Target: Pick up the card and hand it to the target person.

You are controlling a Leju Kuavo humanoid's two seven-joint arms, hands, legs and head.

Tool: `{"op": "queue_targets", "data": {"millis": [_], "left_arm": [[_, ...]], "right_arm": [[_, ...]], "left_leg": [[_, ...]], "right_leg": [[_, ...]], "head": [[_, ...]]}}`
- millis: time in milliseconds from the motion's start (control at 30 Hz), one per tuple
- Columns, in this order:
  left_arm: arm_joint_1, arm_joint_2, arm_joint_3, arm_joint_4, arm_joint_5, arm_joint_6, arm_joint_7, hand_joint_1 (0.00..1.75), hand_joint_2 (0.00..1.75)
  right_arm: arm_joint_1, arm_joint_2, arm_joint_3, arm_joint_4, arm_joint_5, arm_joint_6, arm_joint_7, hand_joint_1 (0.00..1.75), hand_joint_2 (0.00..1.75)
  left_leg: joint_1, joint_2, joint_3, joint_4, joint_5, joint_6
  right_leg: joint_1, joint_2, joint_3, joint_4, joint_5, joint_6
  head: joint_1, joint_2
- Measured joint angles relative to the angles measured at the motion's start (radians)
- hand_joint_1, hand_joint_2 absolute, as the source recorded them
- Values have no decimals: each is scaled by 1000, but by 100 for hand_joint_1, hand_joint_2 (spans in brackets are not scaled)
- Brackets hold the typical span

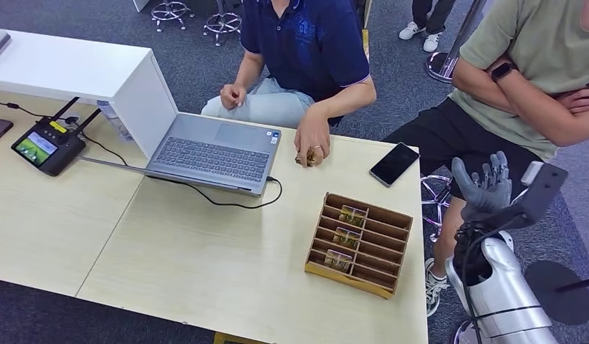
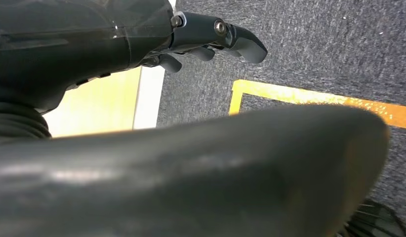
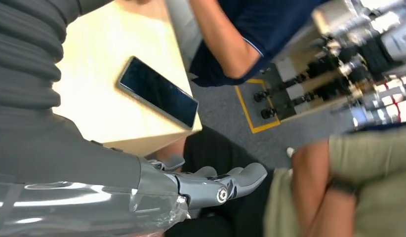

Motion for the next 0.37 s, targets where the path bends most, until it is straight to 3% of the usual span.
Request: {"op": "queue_targets", "data": {"millis": [200, 367], "left_arm": [[0, -1, 0, 0, 2, 1, -3, 0, 0], [0, -1, 0, 0, 2, 1, 4, 0, 0]], "right_arm": [[112, -54, -193, 6, -276, 78, -94, 0, 175], [215, -86, -340, 33, -422, 140, -139, 0, 175]], "left_leg": [[0, 0, 0, 0, 0, 0], [0, 0, -1, 0, -1, 1]], "right_leg": [[0, 0, 0, 0, 0, 0], [0, 0, 0, 0, 0, 0]], "head": [[0, 0], [0, 0]]}}
